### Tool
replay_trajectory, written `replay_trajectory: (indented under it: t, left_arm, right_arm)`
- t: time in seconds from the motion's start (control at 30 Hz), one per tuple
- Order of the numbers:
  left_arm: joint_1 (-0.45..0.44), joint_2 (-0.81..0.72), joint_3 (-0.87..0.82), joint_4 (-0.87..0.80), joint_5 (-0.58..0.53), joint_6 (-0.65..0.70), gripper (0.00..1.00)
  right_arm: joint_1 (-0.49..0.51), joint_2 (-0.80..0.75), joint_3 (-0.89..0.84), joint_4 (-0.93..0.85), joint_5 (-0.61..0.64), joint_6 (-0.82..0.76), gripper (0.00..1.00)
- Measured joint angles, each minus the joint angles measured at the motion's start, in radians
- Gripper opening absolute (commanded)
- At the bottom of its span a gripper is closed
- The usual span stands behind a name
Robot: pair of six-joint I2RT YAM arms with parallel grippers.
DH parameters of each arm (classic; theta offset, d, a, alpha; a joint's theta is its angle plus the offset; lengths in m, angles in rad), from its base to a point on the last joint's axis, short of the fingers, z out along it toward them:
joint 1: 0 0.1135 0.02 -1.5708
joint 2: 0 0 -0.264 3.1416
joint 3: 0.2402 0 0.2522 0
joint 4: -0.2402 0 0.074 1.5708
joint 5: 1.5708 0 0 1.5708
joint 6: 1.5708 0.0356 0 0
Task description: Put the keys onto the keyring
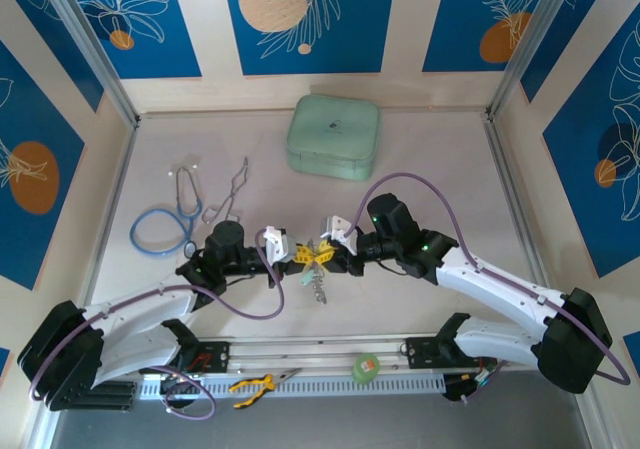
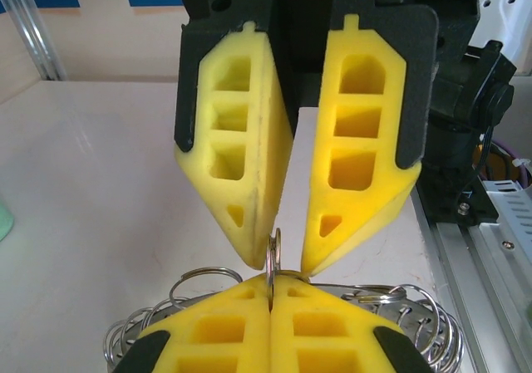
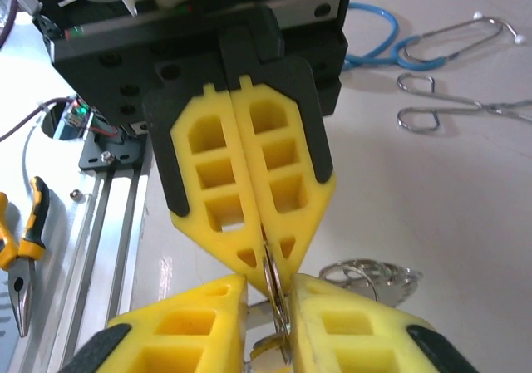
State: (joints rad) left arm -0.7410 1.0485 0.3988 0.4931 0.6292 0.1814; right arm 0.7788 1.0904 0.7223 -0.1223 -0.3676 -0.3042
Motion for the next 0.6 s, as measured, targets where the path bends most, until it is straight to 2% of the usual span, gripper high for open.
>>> replay_trajectory:
  t: [0.07,0.17,0.2,0.23,0.27,0.33,0.47,0.6]
  left_arm:
    - [0.000,0.000,0.000,0.000,0.007,0.000,0.00]
    - [0.000,0.000,0.000,0.000,0.010,0.000,0.00]
    - [0.000,0.000,0.000,0.000,0.010,0.000,0.08]
    - [0.000,0.000,-0.001,-0.001,0.010,0.002,0.24]
    - [0.000,0.000,-0.001,-0.002,0.005,0.003,0.32]
    - [0.000,-0.002,0.001,-0.005,-0.008,0.007,0.33]
    - [0.000,-0.002,0.035,-0.085,-0.024,0.037,0.27]
    - [0.000,0.003,0.074,-0.142,-0.019,0.063,0.26]
  right_arm:
    - [0.000,0.000,0.000,0.010,-0.008,0.002,0.02]
    - [-0.002,0.000,0.000,0.005,-0.011,-0.003,0.00]
    - [-0.001,0.000,0.000,0.002,-0.010,-0.008,0.00]
    - [-0.001,0.000,0.001,-0.002,-0.009,-0.013,0.00]
    - [-0.001,0.000,0.005,-0.012,-0.004,-0.020,0.00]
    - [0.001,0.004,0.016,-0.058,0.006,-0.037,0.00]
    - [0.013,0.027,0.068,-0.185,0.047,-0.094,0.00]
    - [0.019,0.046,0.136,-0.266,0.074,-0.139,0.00]
